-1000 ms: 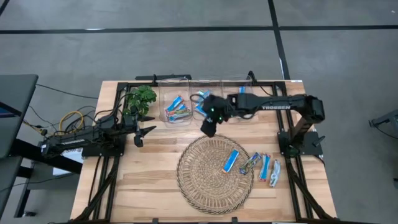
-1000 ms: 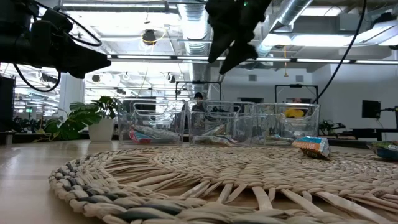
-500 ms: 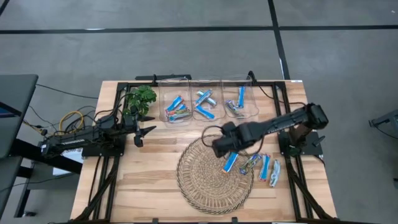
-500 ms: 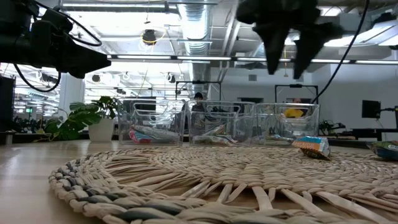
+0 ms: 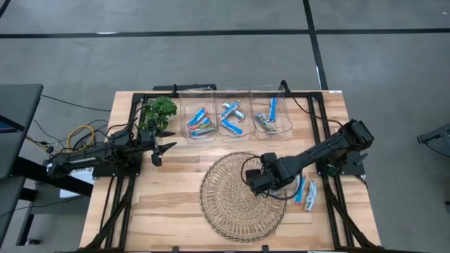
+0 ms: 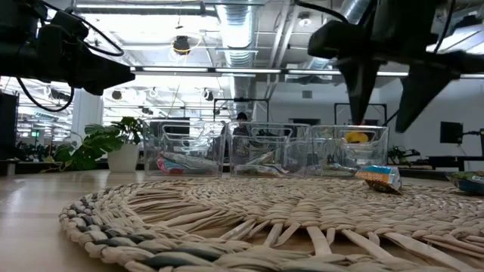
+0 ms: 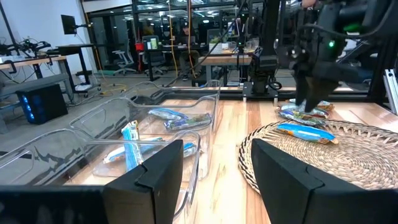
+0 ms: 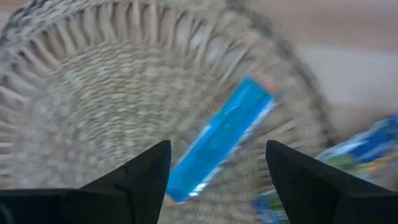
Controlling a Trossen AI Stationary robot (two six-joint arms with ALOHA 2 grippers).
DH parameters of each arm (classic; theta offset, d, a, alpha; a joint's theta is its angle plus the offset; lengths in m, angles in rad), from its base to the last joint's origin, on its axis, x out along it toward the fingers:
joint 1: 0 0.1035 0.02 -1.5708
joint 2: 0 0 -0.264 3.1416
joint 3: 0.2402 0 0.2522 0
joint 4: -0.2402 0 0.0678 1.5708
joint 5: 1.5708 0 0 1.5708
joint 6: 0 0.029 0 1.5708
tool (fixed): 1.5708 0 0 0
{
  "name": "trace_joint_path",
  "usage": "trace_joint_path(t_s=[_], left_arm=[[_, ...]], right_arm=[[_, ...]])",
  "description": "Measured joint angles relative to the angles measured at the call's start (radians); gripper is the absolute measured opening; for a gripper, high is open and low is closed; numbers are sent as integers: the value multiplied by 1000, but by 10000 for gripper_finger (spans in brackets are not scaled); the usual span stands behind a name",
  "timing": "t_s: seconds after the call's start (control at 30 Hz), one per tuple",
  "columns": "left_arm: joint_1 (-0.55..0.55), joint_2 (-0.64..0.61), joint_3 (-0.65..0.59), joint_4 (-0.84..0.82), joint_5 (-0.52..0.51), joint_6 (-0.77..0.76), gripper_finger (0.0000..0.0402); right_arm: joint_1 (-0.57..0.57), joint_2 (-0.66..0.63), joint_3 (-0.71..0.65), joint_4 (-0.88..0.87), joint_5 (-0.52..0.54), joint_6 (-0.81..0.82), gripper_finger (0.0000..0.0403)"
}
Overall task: Pick and place Granola Bars by type
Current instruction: Put the yellow granola bar into the middle transparent bin
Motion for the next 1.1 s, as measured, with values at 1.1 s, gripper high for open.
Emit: trace_joint_path(t_s=[1.1], left_arm=[[0,0,0,0,0,0,183]], right_arm=[[7,0,-80,270,-167,-901,255]])
